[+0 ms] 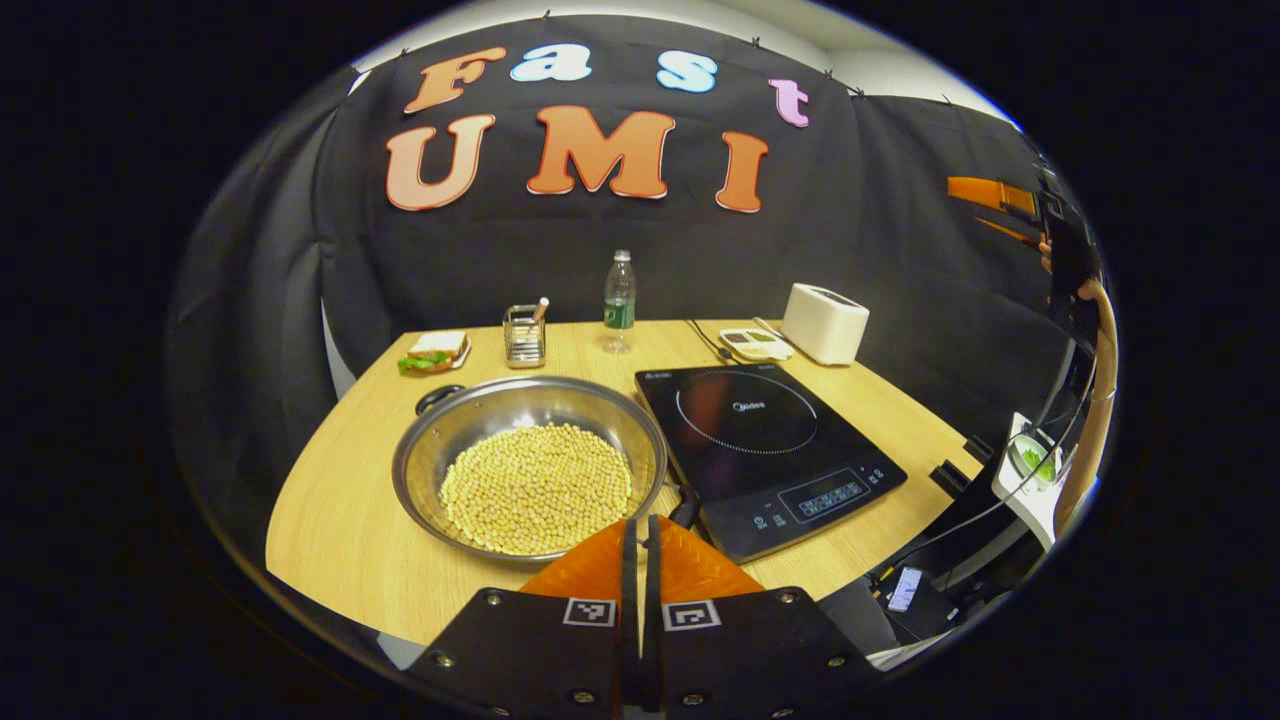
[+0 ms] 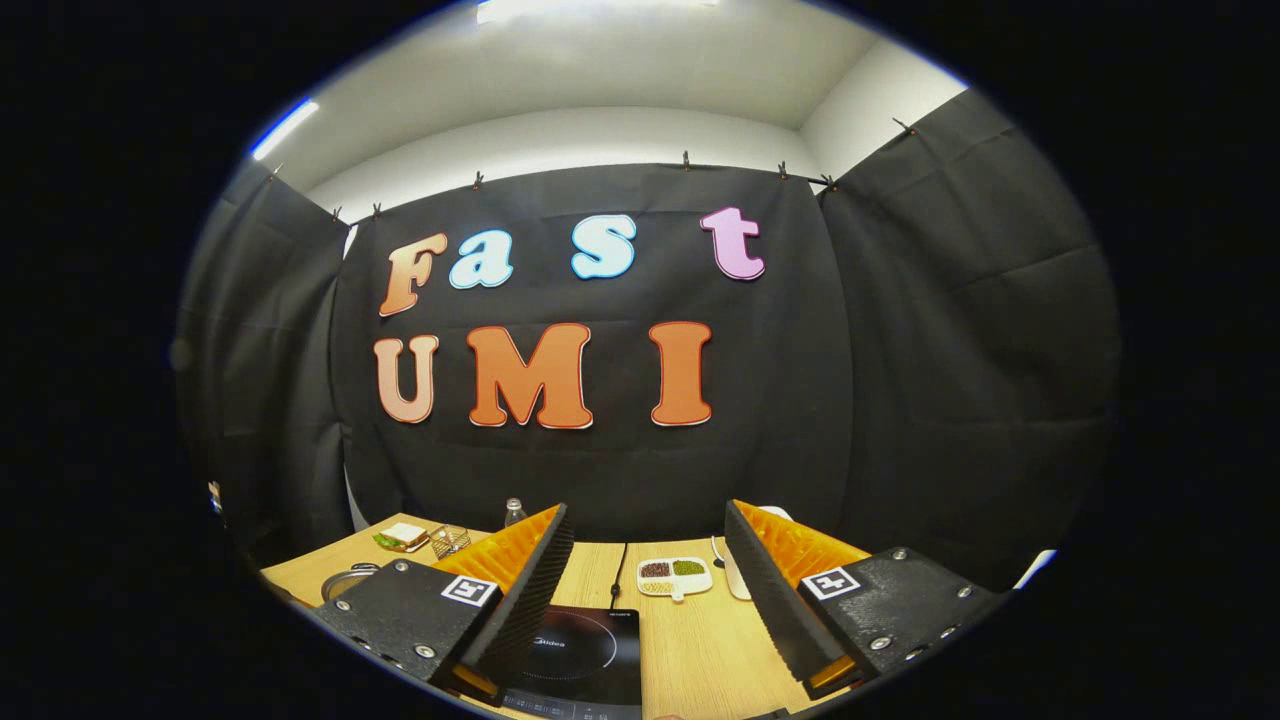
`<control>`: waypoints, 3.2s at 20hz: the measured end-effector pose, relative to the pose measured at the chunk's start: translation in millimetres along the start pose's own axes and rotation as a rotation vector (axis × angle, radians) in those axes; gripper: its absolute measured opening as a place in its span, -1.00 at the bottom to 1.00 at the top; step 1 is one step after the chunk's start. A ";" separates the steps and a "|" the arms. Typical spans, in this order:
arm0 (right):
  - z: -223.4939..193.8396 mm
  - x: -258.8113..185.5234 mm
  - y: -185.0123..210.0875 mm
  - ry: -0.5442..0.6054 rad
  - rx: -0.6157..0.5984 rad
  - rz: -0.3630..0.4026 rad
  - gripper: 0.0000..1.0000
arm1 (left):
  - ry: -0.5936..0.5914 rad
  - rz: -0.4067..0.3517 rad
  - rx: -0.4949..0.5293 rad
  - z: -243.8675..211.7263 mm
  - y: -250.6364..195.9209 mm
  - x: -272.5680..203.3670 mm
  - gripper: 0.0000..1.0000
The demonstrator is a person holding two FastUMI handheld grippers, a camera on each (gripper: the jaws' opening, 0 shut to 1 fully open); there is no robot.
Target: First push the handle of the pot to place it horizontally, then grasp the pot with both hands and set it on the induction cooktop.
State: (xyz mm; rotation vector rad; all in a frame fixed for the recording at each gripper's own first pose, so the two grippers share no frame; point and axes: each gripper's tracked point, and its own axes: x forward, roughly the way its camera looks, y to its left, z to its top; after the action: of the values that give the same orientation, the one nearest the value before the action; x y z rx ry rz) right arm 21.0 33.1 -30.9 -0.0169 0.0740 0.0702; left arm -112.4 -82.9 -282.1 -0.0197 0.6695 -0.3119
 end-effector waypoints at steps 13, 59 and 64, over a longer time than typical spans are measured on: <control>-19.1 6.6 -5.2 0.041 0.000 -0.004 1.00 | 0.192 0.017 -0.042 -64.2 13.6 53.3 -0.95; -99.1 46.8 -80.3 0.184 0.027 -0.131 0.91 | 0.194 -0.065 -0.027 5.6 -24.7 182.6 -0.98; -102.4 51.0 -78.7 0.190 0.026 -0.136 0.91 | 0.192 -0.066 -0.037 11.8 -22.9 190.0 -0.98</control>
State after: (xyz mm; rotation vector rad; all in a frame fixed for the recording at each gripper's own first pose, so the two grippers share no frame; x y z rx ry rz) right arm 69.8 -43.8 -135.7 -0.0025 0.2635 -0.0682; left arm 29.0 -160.8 -385.5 -0.0480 0.8668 -0.3679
